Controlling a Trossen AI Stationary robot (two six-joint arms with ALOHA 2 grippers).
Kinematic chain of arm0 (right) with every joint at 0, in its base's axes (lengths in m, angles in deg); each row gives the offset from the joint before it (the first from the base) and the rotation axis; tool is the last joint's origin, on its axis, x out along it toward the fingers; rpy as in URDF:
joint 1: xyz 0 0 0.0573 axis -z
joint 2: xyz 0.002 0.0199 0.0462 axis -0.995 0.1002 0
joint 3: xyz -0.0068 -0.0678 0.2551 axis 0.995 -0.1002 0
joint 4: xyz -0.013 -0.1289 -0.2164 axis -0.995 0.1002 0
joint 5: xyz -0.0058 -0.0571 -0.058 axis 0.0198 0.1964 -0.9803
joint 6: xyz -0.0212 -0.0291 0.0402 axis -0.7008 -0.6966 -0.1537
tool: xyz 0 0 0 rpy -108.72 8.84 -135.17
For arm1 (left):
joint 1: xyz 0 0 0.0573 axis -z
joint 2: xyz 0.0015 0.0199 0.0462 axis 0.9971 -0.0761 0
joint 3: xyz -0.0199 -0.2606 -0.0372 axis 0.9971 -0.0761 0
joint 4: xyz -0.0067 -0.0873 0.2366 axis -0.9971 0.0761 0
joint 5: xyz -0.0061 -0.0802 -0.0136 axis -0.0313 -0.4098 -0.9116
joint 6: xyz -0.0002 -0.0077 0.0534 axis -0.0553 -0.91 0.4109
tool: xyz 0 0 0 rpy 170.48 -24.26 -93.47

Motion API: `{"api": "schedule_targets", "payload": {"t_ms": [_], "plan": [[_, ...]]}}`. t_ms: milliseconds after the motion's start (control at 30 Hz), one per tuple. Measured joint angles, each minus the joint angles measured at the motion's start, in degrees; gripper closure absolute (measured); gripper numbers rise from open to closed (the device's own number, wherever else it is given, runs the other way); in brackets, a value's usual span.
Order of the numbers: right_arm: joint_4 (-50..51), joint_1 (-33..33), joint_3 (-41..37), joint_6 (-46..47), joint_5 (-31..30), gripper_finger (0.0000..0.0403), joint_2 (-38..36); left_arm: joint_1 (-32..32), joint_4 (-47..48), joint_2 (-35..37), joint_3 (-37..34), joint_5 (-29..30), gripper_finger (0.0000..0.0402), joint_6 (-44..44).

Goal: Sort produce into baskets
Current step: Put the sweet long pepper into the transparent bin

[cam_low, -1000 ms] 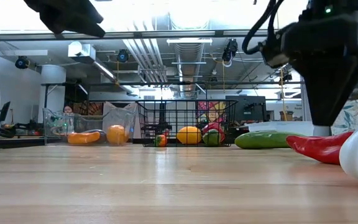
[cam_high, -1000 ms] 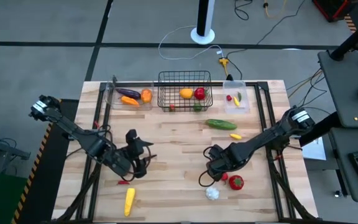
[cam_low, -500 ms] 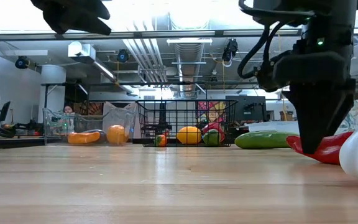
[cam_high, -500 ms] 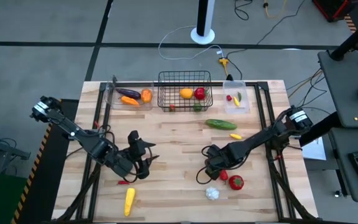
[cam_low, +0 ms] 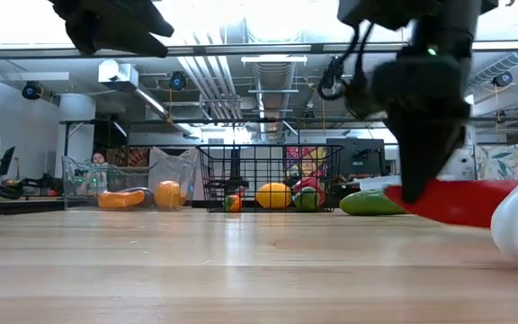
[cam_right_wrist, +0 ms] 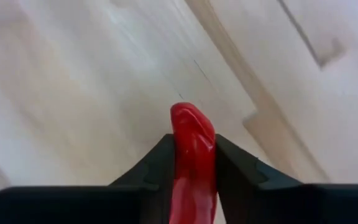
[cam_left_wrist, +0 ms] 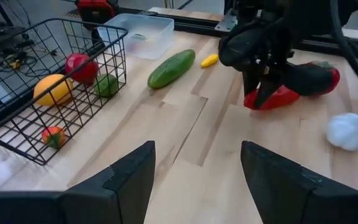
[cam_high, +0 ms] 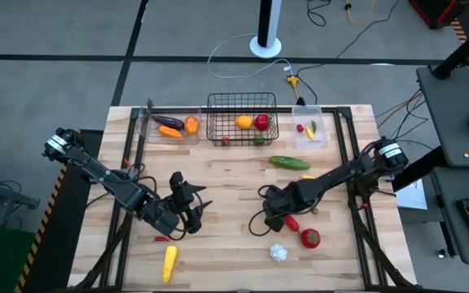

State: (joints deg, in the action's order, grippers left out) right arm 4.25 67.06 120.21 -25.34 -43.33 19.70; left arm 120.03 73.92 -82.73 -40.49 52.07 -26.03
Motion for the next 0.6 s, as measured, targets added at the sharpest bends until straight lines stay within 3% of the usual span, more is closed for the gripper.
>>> {"api": "schedule_targets", "payload": {"t_ms": [167,300,433,600], "plan": [[-0.8,1.4,4.0,-7.3,-1.1,0.0336,-0.6,0.0,-0.9,0.0,-0.1,2.2,0.0182,-0.5],[-8.6,2.3,5.8,-15.2,-2.6,0.0328,-1.5,0.0,-5.9,0.0,-1.9,4.3,0.0182,0.5],[-19.7,2.7,5.8,-23.0,-2.6,0.0326,-3.1,0.0,-17.8,0.0,-6.7,0.0,0.0182,5.6],[-30.4,2.7,5.7,-32.7,-2.4,0.0330,-6.1,0.0,-42.5,0.0,-15.5,-9.0,0.0182,13.0]]}}
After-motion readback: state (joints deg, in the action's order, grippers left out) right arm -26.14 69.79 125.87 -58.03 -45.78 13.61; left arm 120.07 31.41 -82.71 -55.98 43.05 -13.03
